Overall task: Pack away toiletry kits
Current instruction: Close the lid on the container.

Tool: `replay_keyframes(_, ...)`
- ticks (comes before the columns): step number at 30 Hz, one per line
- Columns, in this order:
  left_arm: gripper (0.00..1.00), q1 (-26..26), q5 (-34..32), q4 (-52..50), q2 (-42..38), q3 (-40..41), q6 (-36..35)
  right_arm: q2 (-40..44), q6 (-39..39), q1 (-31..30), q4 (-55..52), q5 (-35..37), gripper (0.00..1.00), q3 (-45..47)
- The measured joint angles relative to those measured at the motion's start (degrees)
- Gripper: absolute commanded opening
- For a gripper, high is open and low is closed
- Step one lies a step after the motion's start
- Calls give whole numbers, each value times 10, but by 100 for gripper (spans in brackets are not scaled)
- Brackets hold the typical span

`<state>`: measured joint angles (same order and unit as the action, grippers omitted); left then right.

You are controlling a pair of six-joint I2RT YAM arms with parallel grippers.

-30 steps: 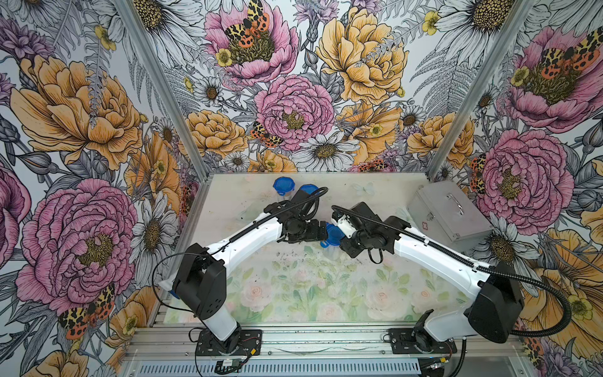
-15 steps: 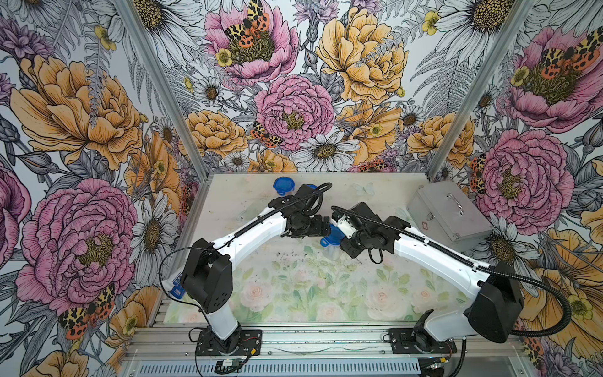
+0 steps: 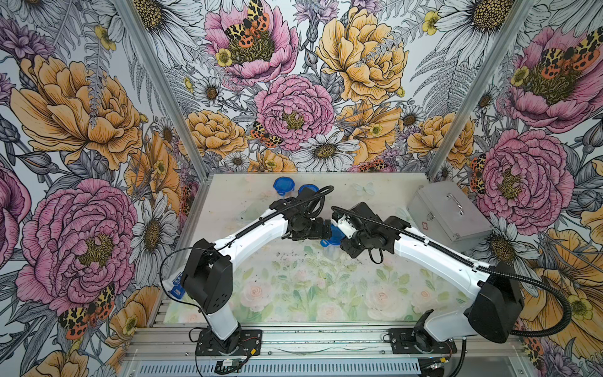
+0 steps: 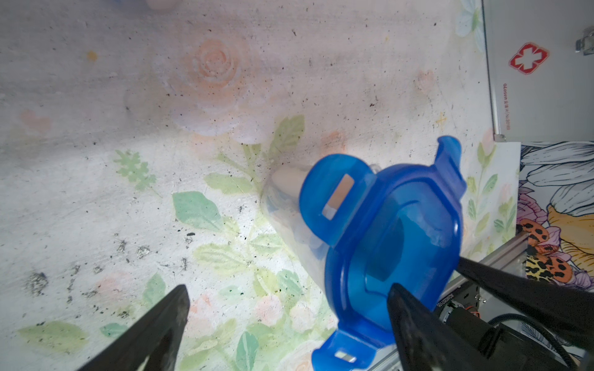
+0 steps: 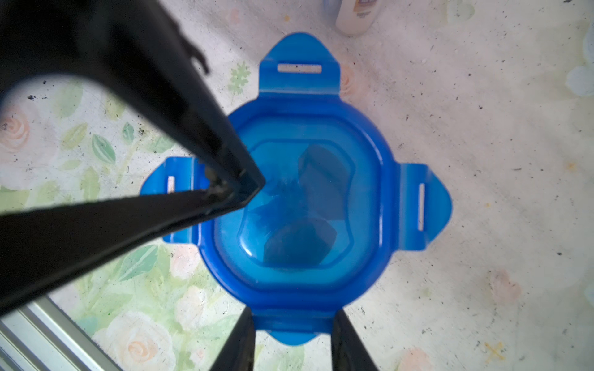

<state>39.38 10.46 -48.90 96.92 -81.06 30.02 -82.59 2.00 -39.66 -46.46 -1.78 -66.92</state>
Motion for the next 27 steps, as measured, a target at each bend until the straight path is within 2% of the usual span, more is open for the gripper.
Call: replay_keyframes(27,94,2,0,-7,-7,7,0,12,-6,0,-1,0,33,9)
